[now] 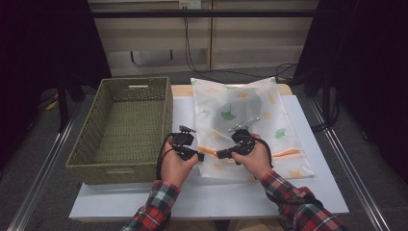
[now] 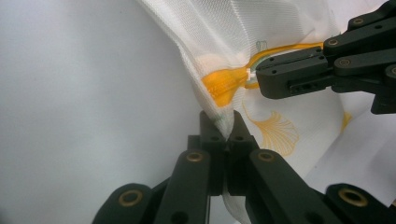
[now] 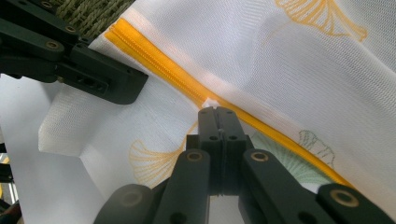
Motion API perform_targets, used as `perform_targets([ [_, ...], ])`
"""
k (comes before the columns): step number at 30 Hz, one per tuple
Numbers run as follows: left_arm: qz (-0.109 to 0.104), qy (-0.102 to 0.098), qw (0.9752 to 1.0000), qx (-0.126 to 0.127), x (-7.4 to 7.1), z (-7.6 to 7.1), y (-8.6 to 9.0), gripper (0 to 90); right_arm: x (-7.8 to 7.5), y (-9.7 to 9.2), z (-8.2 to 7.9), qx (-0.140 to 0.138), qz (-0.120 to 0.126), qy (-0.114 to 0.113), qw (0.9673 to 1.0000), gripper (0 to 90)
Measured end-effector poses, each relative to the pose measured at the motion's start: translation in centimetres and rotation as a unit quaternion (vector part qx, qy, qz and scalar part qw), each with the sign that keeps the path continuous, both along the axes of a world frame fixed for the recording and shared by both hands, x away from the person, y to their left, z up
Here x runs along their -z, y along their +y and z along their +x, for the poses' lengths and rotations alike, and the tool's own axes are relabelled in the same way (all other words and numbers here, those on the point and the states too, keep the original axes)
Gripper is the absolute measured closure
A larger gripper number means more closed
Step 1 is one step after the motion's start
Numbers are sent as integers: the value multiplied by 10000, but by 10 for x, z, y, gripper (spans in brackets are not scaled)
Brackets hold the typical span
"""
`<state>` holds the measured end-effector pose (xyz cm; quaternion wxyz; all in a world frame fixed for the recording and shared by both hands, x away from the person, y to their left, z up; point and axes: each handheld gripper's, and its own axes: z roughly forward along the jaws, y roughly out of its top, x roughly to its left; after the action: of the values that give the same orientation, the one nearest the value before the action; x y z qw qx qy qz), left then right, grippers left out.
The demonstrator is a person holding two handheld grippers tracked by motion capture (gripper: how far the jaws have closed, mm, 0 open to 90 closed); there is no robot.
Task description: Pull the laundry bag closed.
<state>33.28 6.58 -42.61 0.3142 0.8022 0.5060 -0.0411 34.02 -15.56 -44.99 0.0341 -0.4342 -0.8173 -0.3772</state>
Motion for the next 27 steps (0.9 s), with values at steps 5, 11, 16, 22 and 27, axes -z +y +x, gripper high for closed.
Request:
perform_targets([
  [5, -2, 33, 10000, -11, 0, 0, 0, 891, 0, -2, -1, 1, -74, -38, 10000, 900],
  [11, 0, 46, 10000, -46, 0, 0, 0, 892, 0, -3, -4, 56, -143, -63, 9999, 900],
  [16, 16, 46, 10000, -68, 1, 0, 0, 892, -1, -8, -5, 63, -194, -83, 9998, 900],
  [22, -9, 34, 9999, -104, 1, 0, 0, 892, 0, -16, -7, 164, -158, -55, 9997, 900],
  [27, 14, 27, 10000, -73, 0, 0, 0, 892, 2, -16, -6, 139, -136, -107, 9998, 900],
])
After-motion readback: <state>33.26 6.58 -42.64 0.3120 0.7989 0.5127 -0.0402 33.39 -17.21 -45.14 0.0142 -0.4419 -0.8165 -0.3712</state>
